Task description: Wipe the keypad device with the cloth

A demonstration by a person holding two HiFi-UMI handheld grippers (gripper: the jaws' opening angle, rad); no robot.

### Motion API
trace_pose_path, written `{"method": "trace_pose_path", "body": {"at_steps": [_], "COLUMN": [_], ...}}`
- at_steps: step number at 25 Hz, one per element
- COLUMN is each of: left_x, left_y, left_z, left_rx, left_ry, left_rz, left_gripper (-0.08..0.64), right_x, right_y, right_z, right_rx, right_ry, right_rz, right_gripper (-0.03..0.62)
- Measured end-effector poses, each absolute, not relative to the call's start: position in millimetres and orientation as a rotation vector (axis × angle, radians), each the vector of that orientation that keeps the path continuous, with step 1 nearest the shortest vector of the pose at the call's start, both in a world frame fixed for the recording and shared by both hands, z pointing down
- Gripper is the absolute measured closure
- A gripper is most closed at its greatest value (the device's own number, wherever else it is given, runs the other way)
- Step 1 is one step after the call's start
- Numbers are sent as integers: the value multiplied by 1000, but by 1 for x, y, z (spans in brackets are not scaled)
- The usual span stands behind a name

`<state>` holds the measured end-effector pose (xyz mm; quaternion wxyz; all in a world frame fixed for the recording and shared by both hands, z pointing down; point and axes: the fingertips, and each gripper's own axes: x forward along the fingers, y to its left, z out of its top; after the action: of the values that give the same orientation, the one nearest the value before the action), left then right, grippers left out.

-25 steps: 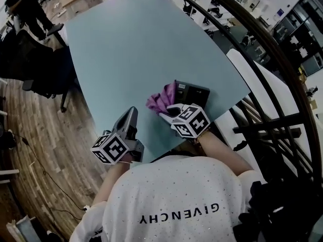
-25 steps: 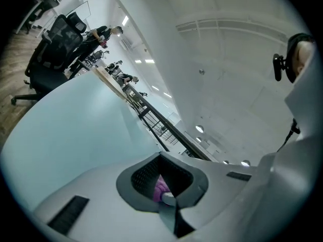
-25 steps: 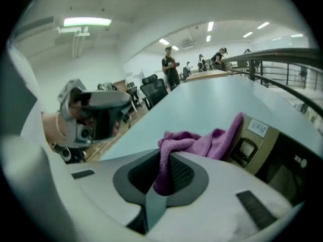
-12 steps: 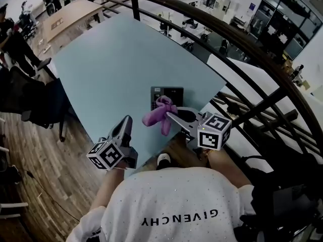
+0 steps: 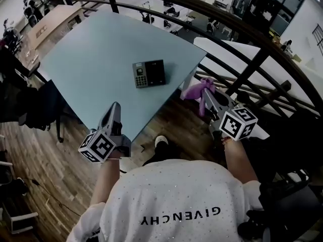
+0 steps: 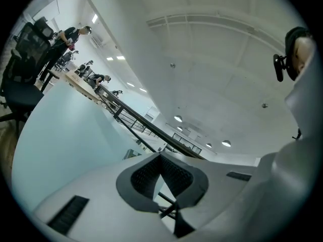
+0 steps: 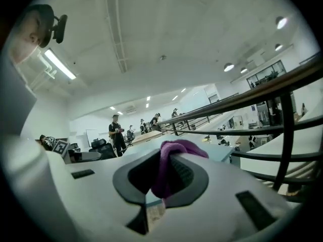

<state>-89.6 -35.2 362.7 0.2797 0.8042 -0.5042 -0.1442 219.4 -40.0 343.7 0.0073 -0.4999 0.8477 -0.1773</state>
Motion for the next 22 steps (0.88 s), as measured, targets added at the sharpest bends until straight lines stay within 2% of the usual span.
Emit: {"method": "trace_pose_path", "body": {"at_steps": [10,22], "left_x": [-97,-94], "left_y": [35,52], "left_z": [392,407], "left_rx": [2099,2089], "left_ry": [-1366,-1343], "left_rz": [-342,-300], "left_gripper": [560,560], "right_x": [221,223], "right_y": [16,21], "right_z": [383,398], "right_rx": [-1607,-1670], "right_ry": [2668,2664], "right_rz": [-656,-669], "right_gripper": [568,568]}}
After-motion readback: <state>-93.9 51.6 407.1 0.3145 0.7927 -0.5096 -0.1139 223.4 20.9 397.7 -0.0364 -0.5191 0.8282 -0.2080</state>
